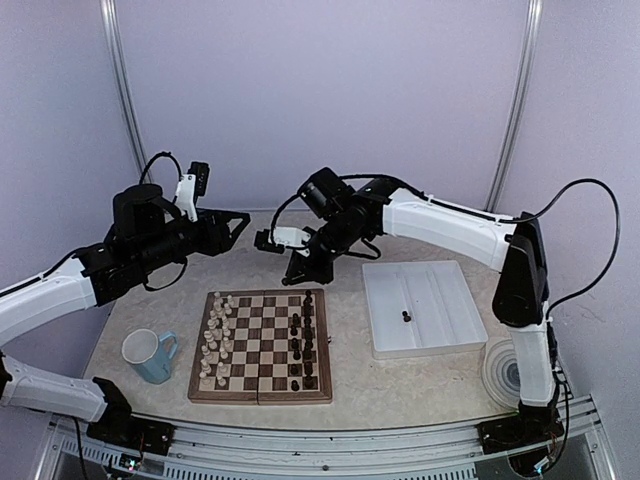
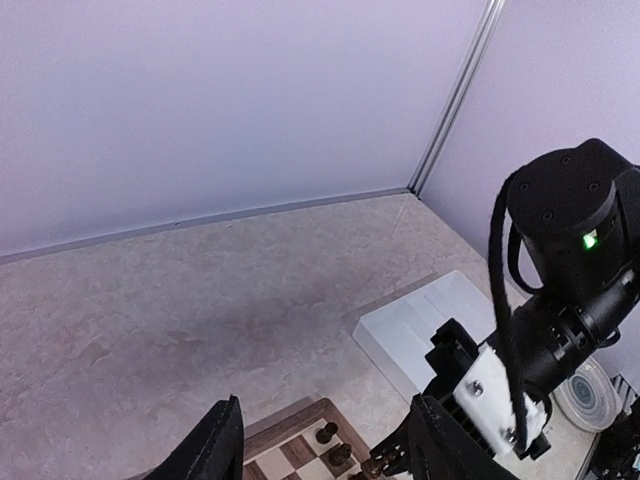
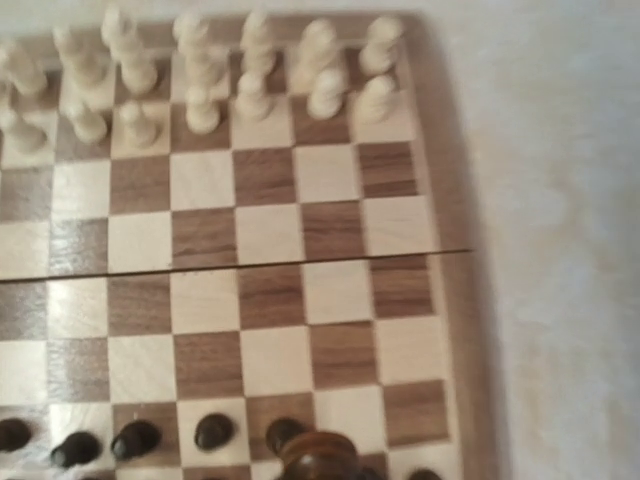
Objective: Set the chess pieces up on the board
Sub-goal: Place the pawn on the chessboard.
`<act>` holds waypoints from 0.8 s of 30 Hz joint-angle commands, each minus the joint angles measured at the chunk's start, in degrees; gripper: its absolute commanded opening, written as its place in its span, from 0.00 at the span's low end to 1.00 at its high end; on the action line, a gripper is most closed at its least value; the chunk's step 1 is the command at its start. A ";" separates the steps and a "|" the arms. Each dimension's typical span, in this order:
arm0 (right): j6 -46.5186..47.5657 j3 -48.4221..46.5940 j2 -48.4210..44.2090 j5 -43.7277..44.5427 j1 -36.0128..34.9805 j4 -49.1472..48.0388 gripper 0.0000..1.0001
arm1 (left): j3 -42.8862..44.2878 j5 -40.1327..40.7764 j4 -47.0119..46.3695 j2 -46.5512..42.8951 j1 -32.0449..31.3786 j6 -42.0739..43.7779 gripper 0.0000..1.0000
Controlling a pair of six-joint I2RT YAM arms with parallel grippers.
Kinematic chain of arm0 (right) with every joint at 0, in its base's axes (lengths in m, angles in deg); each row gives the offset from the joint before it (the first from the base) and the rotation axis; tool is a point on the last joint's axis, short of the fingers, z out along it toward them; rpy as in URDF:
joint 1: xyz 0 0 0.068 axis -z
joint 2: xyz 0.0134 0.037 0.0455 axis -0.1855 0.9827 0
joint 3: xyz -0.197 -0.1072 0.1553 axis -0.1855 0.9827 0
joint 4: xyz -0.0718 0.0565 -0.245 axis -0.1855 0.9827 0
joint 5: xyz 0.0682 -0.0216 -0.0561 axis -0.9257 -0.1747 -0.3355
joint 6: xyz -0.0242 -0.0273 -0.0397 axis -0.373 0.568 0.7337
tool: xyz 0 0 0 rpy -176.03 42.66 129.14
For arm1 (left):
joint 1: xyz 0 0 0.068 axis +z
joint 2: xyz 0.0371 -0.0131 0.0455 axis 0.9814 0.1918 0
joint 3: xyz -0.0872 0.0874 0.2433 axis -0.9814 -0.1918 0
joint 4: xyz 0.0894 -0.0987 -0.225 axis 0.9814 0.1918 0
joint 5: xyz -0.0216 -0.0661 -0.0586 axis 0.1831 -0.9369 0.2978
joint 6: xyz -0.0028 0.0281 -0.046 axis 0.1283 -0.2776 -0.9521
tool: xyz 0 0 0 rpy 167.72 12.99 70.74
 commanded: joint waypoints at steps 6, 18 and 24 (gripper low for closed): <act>4.07 -8.59 9.87 11.59 -7.71 6.38 0.06 | -1.67 0.31 1.59 -1.51 1.57 1.34 0.57; 6.08 -8.28 13.93 13.49 -13.70 7.06 0.07 | -2.61 0.89 0.75 -4.68 4.22 -0.09 0.57; 6.27 -7.81 15.43 13.88 -14.92 7.49 0.07 | -2.97 0.62 0.41 -5.45 4.82 -0.47 0.57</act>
